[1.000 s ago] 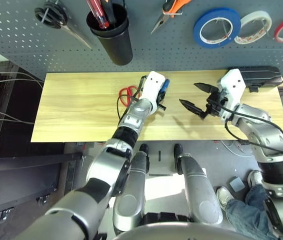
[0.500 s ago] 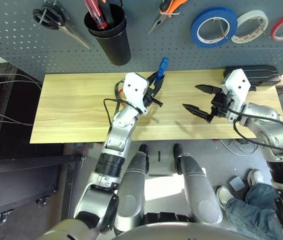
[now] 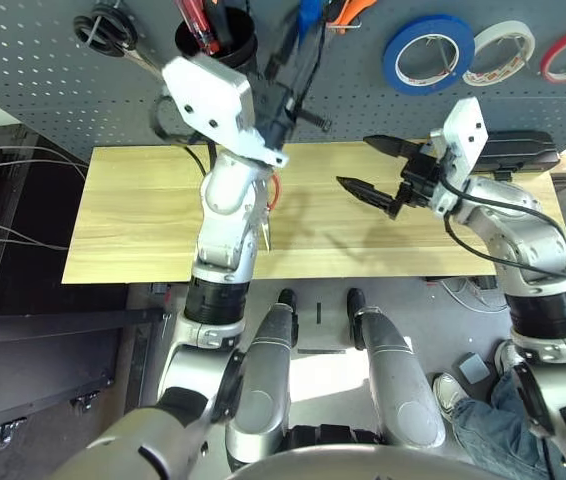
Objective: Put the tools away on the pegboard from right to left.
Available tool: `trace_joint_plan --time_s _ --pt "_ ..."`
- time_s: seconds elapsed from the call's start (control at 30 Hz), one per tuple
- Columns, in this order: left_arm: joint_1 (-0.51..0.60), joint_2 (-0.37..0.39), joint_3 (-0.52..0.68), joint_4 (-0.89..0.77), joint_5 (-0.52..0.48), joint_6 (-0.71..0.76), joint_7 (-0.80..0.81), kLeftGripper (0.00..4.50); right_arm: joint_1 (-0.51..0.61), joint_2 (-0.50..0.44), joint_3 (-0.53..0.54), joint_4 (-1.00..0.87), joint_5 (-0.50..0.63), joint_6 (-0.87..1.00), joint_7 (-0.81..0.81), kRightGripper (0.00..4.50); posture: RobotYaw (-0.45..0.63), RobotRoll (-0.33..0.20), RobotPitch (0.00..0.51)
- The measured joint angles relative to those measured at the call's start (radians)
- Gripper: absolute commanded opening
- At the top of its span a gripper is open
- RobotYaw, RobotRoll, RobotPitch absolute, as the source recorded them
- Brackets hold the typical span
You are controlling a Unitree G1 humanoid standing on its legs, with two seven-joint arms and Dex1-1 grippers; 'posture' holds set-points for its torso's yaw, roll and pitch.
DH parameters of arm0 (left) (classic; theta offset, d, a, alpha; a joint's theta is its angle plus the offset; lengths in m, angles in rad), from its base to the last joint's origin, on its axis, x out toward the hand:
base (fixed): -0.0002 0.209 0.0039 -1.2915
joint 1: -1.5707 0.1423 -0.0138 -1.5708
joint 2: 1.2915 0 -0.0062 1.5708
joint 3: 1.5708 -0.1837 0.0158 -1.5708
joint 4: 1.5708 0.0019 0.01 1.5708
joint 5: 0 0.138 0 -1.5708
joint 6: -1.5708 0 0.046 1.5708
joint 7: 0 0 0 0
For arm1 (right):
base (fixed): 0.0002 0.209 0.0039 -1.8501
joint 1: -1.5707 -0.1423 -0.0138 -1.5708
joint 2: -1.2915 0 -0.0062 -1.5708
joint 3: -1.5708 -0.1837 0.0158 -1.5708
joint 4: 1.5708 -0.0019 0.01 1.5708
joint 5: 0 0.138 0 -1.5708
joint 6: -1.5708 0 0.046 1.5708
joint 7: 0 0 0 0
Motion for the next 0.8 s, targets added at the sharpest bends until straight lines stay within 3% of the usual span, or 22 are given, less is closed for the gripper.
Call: trace_joint_plan --time_s 0.33,0.8 --pt "-0.093 0.074 0.068 0.089 0.002 -0.007 0.040 0.60 -0.152 0.157 0.028 0.134 -0.014 -0.048 -0.060 4.50 0.12 0.000 0.405" --pt "-0.131 0.111 0.120 0.087 -0.025 0.015 0.125 0.60 -0.286 0.232 -0.009 0.286 -0.014 -0.162 -0.106 4.50 0.15 0.000 0.394"
